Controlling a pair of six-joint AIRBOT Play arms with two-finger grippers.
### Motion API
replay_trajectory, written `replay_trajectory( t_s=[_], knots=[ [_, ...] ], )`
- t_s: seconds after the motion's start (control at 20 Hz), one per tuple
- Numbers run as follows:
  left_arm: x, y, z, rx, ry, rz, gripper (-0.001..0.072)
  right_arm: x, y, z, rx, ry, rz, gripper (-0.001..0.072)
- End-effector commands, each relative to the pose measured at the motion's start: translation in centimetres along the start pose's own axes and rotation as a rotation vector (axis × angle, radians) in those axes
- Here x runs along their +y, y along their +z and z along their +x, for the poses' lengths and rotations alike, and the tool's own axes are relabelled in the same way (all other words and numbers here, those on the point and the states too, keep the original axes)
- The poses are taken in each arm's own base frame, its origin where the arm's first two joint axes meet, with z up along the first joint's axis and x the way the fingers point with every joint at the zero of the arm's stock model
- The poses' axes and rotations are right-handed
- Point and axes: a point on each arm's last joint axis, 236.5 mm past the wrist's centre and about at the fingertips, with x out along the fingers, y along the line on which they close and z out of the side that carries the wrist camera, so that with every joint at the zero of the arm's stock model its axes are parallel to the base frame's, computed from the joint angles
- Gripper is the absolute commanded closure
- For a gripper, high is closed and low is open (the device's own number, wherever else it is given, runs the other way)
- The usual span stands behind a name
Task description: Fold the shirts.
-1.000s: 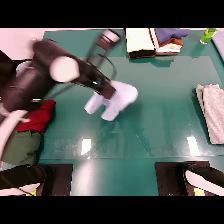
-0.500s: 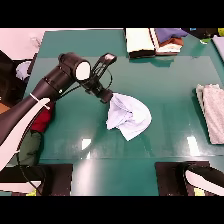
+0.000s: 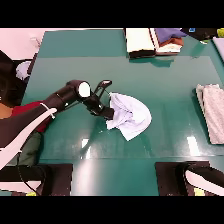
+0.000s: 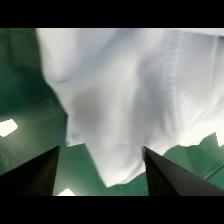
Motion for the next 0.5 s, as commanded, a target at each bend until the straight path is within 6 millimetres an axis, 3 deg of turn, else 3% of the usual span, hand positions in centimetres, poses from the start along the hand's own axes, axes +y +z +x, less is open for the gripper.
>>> replay_trajectory(
  t_s=[0.0, 0.1, 0.15, 0.25, 0.3, 0.45],
  knots=[
    [-1.2, -0.8, 2.5, 0.022, -0.027, 0.033, 0.0096, 0.1, -0.2, 0.0, 0.010, 0.001, -0.001, 0.0691],
    [-1.0, -1.1, 3.3, 0.038, -0.021, 0.029, 0.0098, 0.1, -0.3, 0.0, 0.014, 0.002, -0.001, 0.0691],
    [-0.9, -1.0, 3.2, 0.038, -0.017, 0.022, 0.0134, 0.1, -0.5, 0.0, 0.023, 0.002, -0.001, 0.0691],
    [0.5, -0.7, 2.4, 0.046, 0.029, 0.046, 0.0596, -0.1, -1.3, 0.0, 0.055, -0.003, -0.003, 0.0691],
    [1.1, -0.3, 1.8, 0.043, 0.051, 0.057, 0.0672, -0.1, -1.9, -0.1, 0.081, -0.003, -0.003, 0.0691],
    [2.1, 1.8, -0.6, -0.019, 0.075, 0.061, 0.0681, -1.1, -5.4, 0.7, 0.183, -0.011, 0.036, 0.0691]
  ],
)
